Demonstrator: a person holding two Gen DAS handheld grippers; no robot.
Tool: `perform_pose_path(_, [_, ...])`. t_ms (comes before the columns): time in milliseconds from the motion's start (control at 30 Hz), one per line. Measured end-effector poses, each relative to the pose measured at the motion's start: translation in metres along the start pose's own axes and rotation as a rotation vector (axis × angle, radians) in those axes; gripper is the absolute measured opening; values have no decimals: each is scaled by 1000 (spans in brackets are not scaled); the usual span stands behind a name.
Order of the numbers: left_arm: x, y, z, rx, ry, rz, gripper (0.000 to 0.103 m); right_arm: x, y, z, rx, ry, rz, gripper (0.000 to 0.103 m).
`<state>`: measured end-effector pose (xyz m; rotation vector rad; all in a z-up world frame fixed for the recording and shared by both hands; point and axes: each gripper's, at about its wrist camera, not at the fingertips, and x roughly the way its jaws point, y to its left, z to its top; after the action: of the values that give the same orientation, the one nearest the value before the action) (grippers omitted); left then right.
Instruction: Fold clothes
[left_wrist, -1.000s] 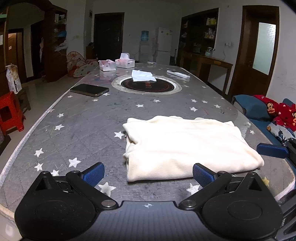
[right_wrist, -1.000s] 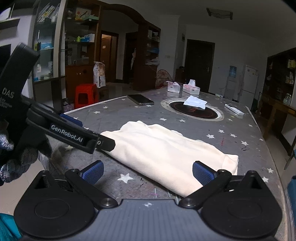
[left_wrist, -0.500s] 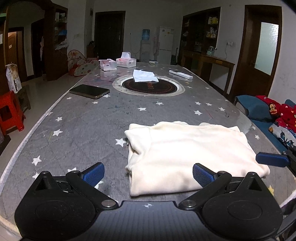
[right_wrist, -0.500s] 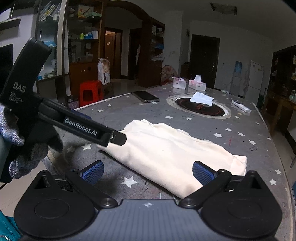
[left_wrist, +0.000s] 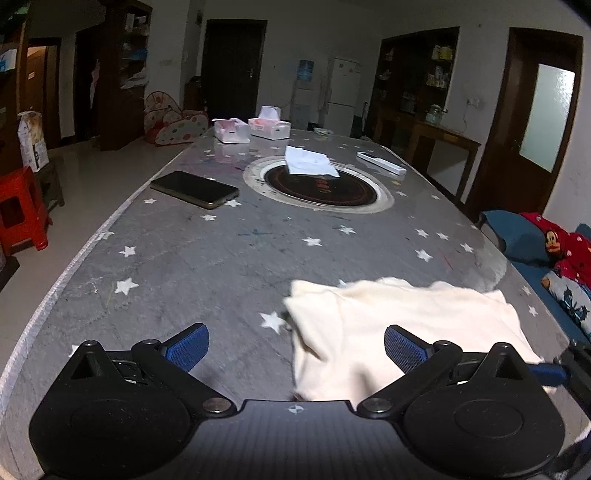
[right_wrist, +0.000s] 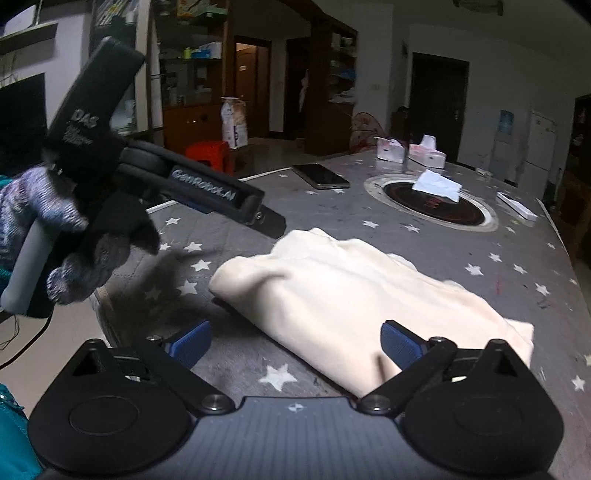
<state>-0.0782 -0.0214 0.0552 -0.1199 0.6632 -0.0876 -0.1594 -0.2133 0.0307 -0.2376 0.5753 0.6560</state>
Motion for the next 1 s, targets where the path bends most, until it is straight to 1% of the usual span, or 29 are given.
perform_pose_path(33, [2, 3, 2, -11, 3, -3, 101, 3, 1, 2, -6, 4, 8, 95])
perform_pose_path(100, [7, 11, 5, -42, 12, -9, 98, 9, 3, 5, -18, 16, 25, 94])
perform_pose_path(233, [14, 22, 8, -80, 24, -20, 93, 24, 11, 10, -76, 36, 55, 85])
perform_pose_path(267, [15, 25, 9, -92, 26, -24, 92, 28, 14, 11, -94, 42, 61, 83])
perform_pose_path(300, [17, 27, 10, -104, 28, -29, 89, 31, 16, 12, -115, 47, 66, 83])
perform_pose_path(333, [18, 30, 11, -116, 30, -33, 86, 34, 20, 12, -139, 47, 68, 80])
perform_pose_path(400, [20, 35, 12, -139, 33, -42, 84, 40, 26, 14, -188, 48, 70, 75])
perform_pose_path(467, [21, 40, 14, -167, 33, -54, 81, 46, 32, 16, -234, 47, 73, 71])
perform_pose_path(567, [23, 48, 16, -218, 42, -85, 78, 55, 40, 20, -292, 49, 84, 68])
perform_pose_path(667, [25, 53, 16, -261, 53, -114, 78, 65, 46, 22, -332, 66, 95, 64])
perform_pose_path(700, [26, 54, 15, -272, 57, -121, 78, 68, 47, 22, -344, 72, 94, 64])
perform_pose_path(767, [27, 57, 14, -301, 66, -138, 78, 73, 50, 22, -364, 83, 79, 59])
perform_pose_path(800, [28, 58, 13, -320, 73, -149, 79, 74, 48, 23, -355, 83, 78, 57])
perform_pose_path(867, [31, 59, 11, -355, 87, -167, 80, 76, 45, 24, -338, 82, 78, 44])
perform_pose_path(900, [33, 60, 10, -374, 95, -176, 81, 77, 44, 25, -330, 81, 78, 42])
perform_pose_path(967, [35, 61, 9, -416, 107, -198, 83, 76, 37, 28, -290, 78, 93, 33])
perform_pose_path(1000, [36, 62, 9, -440, 113, -212, 84, 75, 32, 30, -262, 76, 106, 31])
